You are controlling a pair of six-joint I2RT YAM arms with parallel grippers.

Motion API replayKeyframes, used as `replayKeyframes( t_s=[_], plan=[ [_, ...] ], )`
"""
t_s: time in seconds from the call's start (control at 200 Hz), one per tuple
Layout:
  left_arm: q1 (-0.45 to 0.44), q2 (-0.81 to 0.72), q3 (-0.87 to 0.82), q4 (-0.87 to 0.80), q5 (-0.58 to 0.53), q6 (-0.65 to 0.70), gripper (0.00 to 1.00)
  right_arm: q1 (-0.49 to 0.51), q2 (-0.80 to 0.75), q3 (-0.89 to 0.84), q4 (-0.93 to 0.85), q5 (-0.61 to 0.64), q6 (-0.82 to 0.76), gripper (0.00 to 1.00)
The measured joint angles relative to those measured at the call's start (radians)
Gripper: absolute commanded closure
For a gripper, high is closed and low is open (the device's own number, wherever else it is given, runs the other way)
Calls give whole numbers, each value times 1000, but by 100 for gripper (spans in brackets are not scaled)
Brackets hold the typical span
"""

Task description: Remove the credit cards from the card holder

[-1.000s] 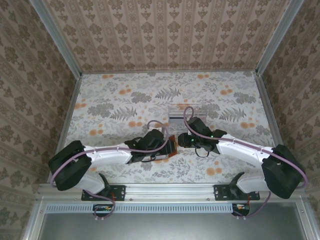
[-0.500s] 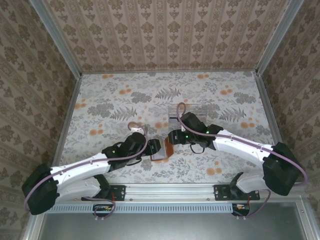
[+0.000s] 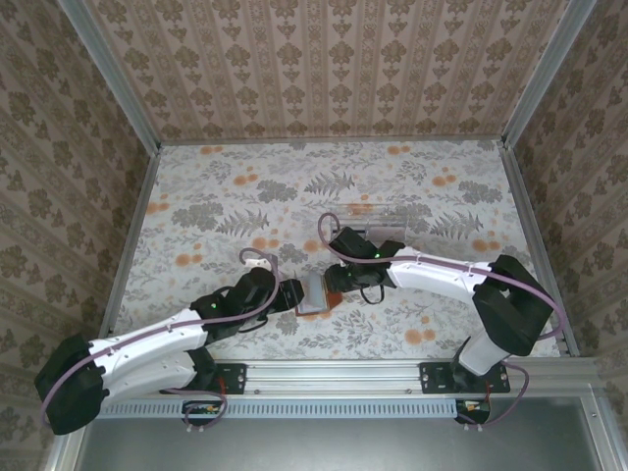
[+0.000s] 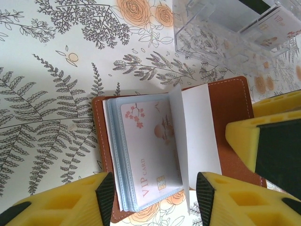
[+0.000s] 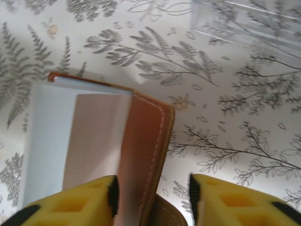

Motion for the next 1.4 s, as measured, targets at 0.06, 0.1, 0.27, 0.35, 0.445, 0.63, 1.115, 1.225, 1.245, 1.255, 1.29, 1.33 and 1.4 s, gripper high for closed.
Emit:
replayKeyframes(
  t_s=[0.06,0.1,0.27,0.35,0.445,0.63,1.115,1.225,1.245,1.255,1.29,1.33,1.4],
  plan=[
    [0,9,0,3,0,-2,55,0,0,-8,1,21,0,64],
    [0,19,0,7,2,-2,58,0,0,-19,4,32,1,69],
    [0,89,1,36,14,0,75,-1,6,-86,20,49,11,85],
    [0,135,9,45,23,0,83,-1,22,-95,40,49,10,85],
    [-2,184,33,52,29,4,85,-1,40,-96,61,49,11,85],
    [-21,228,105,56,26,16,83,-1,47,-96,69,49,12,84],
    [-32,160,150,4,2,53,83,-1,45,-96,68,49,12,82],
    [-40,220,173,33,16,58,87,-1,45,-96,68,49,12,81],
    [-41,234,177,38,18,59,88,-1,45,-96,68,48,12,81],
    [-42,243,178,43,19,60,88,-1,45,-96,68,48,12,81],
    [-48,275,182,58,26,60,89,-1,43,-96,68,48,12,81],
    [-53,308,182,75,34,60,89,-1,40,-96,67,48,12,81],
    [-62,365,182,91,45,60,90,-1,29,-96,65,48,12,80]
  ],
)
